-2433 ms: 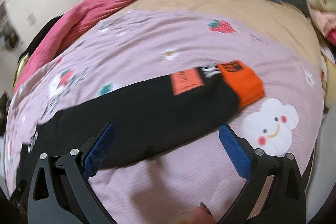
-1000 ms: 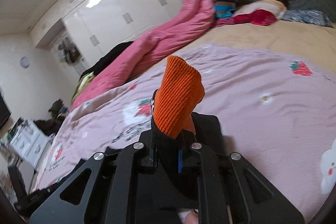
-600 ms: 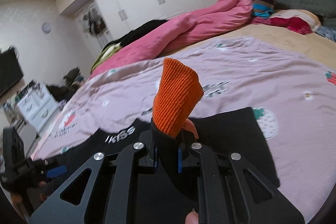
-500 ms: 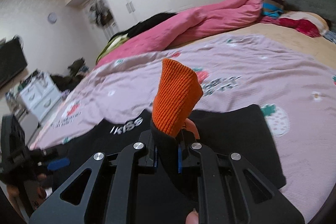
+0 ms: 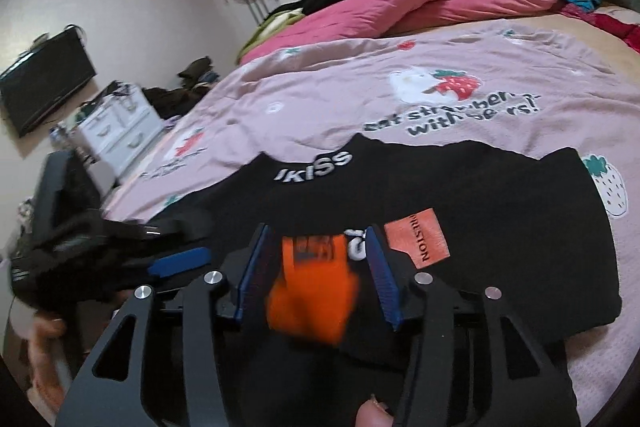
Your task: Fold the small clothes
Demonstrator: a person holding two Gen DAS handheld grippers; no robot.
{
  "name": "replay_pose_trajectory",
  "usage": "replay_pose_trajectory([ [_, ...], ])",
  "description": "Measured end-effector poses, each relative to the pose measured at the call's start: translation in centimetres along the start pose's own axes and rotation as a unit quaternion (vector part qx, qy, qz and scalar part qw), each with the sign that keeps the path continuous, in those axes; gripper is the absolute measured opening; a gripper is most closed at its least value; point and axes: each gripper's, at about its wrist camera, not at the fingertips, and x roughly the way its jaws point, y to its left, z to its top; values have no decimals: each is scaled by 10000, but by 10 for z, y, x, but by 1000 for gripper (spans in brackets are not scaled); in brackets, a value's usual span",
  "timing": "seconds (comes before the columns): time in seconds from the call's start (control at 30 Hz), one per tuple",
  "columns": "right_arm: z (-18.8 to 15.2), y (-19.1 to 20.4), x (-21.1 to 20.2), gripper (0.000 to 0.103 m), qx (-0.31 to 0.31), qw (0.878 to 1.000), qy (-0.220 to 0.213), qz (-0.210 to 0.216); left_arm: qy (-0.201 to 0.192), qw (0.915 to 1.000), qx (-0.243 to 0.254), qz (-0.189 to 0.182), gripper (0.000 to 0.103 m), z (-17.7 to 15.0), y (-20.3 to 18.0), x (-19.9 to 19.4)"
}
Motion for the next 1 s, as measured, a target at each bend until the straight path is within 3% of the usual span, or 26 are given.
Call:
replay_pose_trajectory([
  [0.13,5,-9,-20,54,118,9997,-204,-109,305,9994,103,-132,51,-9,-8,18],
  [0.23,8,-23,-34,57,283,9988,-306,-250,549,9982,125,-186,49,-15,-13,35],
  [0.37,9,-39,-50,57,525,9972,-409,-341,701,9975,130,16,49,-25,-19,60],
  [0.4,9,-43,-54,58,571,9967,-445,-373,656,9977,176,91,44,-27,-21,62],
  [0.43,10,-46,-55,58,598,9964,-459,-386,608,9977,260,147,27,-28,-25,64],
  [0.5,11,-53,-60,58,680,9954,-523,-430,624,9975,326,23,8,-29,-28,67],
  [0.73,15,-71,-70,58,861,9920,-652,-652,327,9973,654,-101,4,-25,-38,51],
  [1.0,17,-80,-74,58,815,9890,-730,-995,-724,9907,1129,-224,3,-3,-60,-28],
])
